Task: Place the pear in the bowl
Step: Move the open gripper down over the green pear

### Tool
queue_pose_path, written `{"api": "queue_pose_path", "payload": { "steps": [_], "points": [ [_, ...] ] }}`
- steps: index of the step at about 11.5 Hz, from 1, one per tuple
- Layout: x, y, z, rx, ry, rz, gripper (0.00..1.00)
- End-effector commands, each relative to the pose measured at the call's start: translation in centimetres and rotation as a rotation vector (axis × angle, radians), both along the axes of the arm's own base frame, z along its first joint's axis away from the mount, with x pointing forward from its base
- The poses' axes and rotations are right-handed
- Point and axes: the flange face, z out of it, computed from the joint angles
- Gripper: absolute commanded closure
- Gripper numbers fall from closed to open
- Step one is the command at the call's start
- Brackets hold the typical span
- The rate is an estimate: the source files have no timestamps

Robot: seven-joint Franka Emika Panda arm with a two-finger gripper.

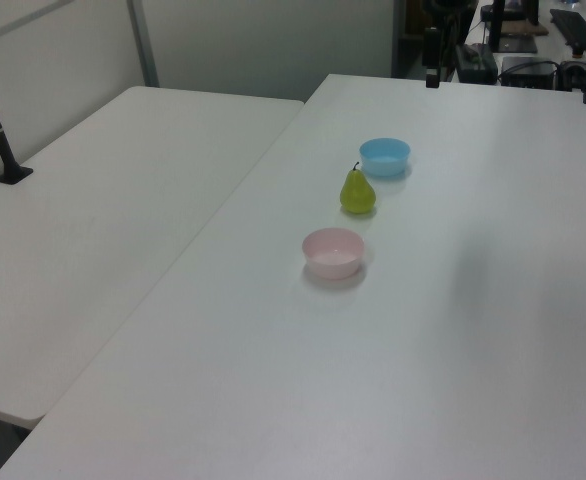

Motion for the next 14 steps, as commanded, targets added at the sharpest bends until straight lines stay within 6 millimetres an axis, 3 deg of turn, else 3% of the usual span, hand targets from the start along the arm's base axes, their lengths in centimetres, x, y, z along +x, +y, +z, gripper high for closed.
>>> {"api": "queue_pose_path", "payload": {
  "steps": [1, 5, 9, 14],
  "points": [
    [-1.0, -0.1, 0.4, 0.010, 0.009, 0.000, 0.00],
    [-0.7, -0.2, 0.1, 0.010, 0.009, 0.012, 0.00],
    [0.8, -1.0, -0.6, 0.011, -0.037, 0.070, 0.00],
    [4.8, -2.0, -4.9, 0.009, -0.098, 0.070, 0.00]
  ]
}}
